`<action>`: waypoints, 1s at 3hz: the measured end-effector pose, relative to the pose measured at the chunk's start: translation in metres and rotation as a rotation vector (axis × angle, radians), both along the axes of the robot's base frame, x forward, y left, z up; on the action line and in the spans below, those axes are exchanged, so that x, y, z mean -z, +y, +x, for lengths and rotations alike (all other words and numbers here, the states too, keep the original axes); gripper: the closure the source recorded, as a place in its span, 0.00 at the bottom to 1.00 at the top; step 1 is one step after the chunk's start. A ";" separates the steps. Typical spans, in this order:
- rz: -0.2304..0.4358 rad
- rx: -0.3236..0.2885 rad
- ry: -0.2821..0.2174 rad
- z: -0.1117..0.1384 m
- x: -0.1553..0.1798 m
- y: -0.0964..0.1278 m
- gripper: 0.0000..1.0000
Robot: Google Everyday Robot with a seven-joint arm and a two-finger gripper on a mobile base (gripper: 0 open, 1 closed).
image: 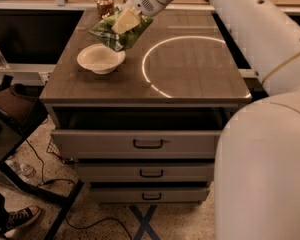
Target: Place green jalapeno chip bag into paper bowl
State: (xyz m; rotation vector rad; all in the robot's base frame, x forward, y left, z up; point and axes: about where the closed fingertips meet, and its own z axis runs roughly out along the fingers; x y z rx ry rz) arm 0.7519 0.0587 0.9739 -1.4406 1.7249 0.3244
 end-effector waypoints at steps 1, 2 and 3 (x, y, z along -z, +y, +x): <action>-0.053 -0.027 -0.016 0.004 0.006 0.023 1.00; -0.055 -0.052 -0.013 0.003 0.015 0.037 1.00; -0.056 -0.086 -0.020 -0.004 0.017 0.047 1.00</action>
Offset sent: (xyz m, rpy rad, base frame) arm 0.0003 0.0476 -0.0206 -0.0466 -0.0147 0.0770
